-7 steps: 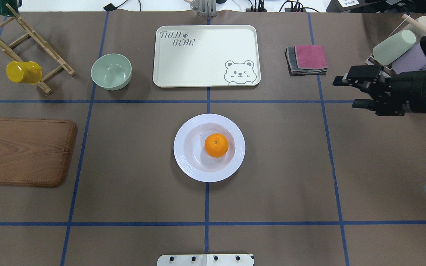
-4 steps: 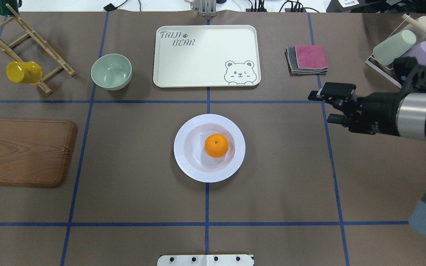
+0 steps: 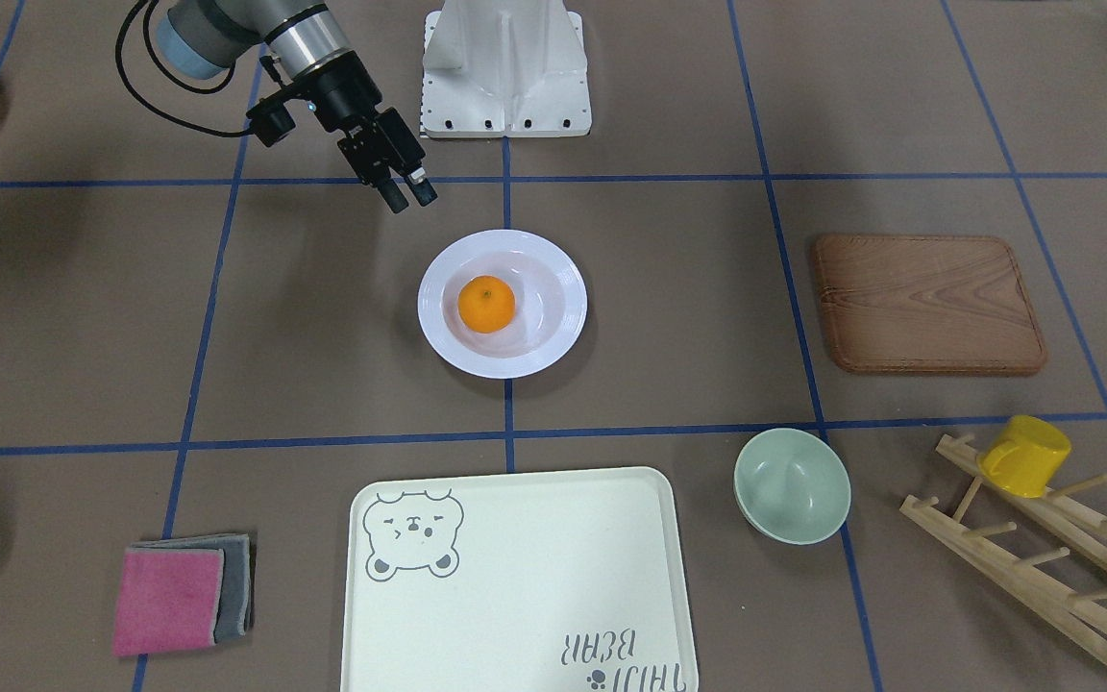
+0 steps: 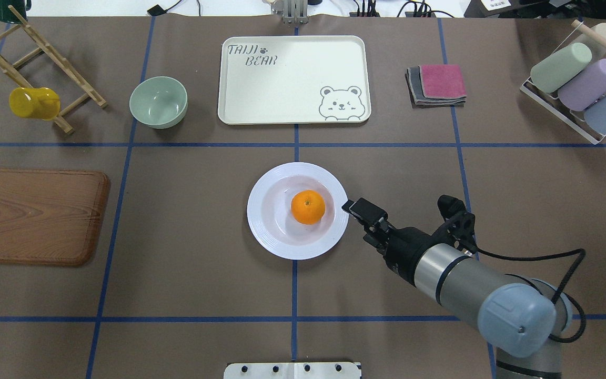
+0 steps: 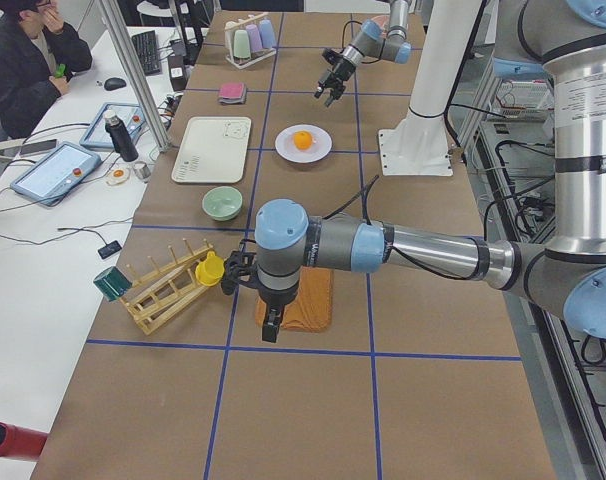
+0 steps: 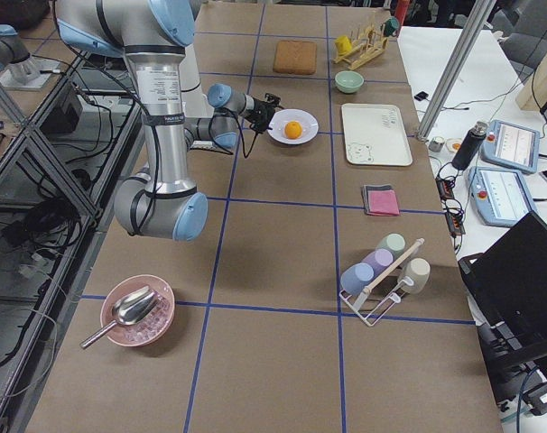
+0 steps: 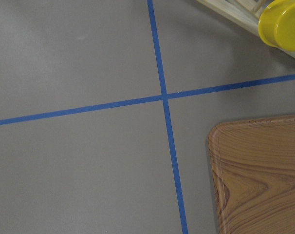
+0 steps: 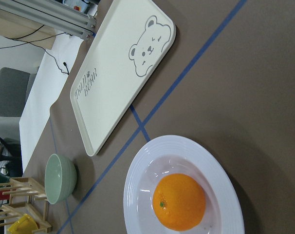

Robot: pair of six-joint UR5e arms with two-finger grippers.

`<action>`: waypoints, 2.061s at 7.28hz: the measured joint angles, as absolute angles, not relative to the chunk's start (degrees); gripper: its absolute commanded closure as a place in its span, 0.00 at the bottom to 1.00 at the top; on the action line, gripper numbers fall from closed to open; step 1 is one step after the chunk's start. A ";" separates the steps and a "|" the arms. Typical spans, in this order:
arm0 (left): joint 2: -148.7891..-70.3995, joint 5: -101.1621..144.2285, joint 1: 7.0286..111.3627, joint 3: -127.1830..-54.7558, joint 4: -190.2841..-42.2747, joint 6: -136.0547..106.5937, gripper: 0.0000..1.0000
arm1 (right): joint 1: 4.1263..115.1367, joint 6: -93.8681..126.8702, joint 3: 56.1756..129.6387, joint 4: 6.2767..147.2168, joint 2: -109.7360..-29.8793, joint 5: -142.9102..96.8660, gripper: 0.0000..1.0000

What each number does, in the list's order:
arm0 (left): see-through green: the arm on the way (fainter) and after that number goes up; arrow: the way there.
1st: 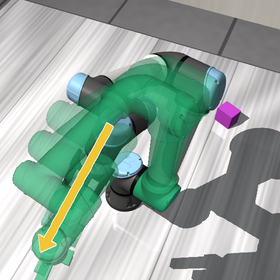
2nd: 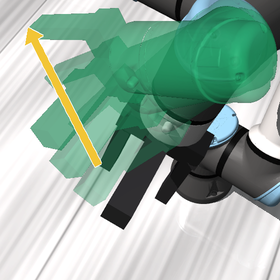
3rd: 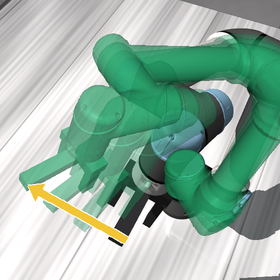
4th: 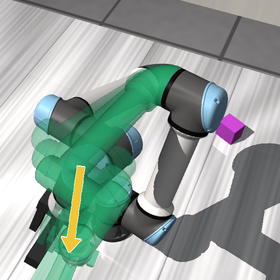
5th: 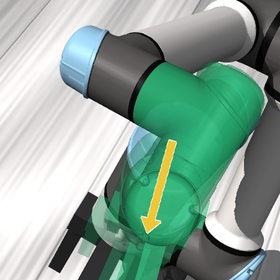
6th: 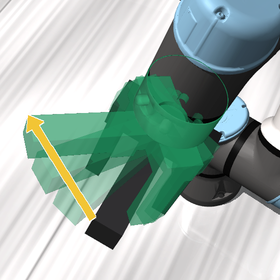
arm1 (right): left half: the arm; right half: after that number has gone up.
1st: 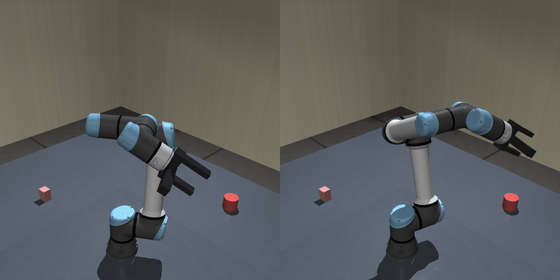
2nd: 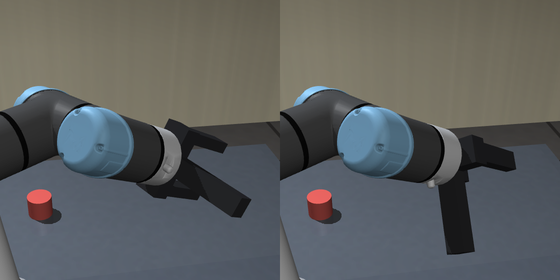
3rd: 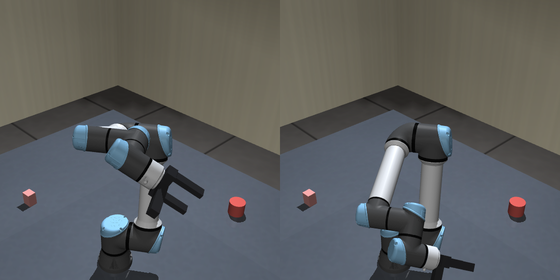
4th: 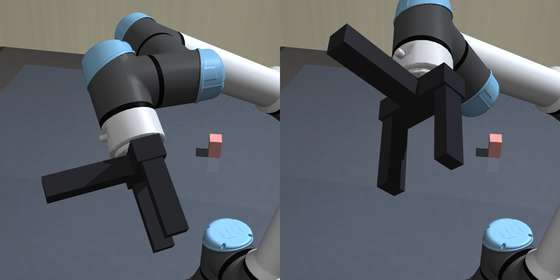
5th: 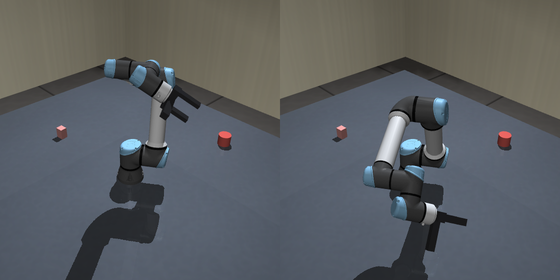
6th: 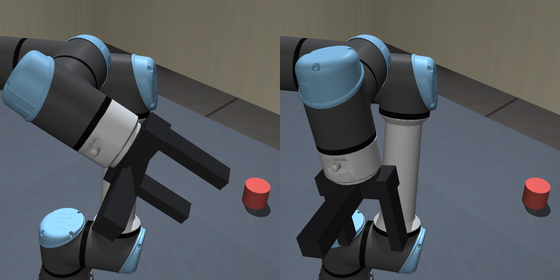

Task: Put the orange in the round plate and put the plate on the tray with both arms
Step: 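Lower the right gripper to the plate rim nearest the robot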

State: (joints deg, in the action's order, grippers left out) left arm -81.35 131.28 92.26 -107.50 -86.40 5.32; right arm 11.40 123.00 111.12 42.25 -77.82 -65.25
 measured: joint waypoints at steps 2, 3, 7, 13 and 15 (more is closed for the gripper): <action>-79.83 131.52 92.38 -108.04 -86.47 5.30 0.02 | 11.26 129.81 106.73 42.23 -75.06 -64.95 0.04; -79.59 131.66 92.40 -108.07 -86.48 5.28 0.02 | 11.43 132.00 105.26 42.25 -74.45 -64.85 0.04; -79.46 131.75 92.40 -108.02 -86.48 5.27 0.02 | 13.10 133.48 96.50 42.19 -70.36 -64.75 0.06; -79.62 131.75 92.30 -108.10 -86.51 5.03 0.02 | 14.49 133.25 96.55 42.32 -70.58 -67.76 0.06; -79.63 131.75 92.29 -108.06 -86.52 4.88 0.02 | 13.79 133.39 95.49 42.26 -70.30 -67.06 0.41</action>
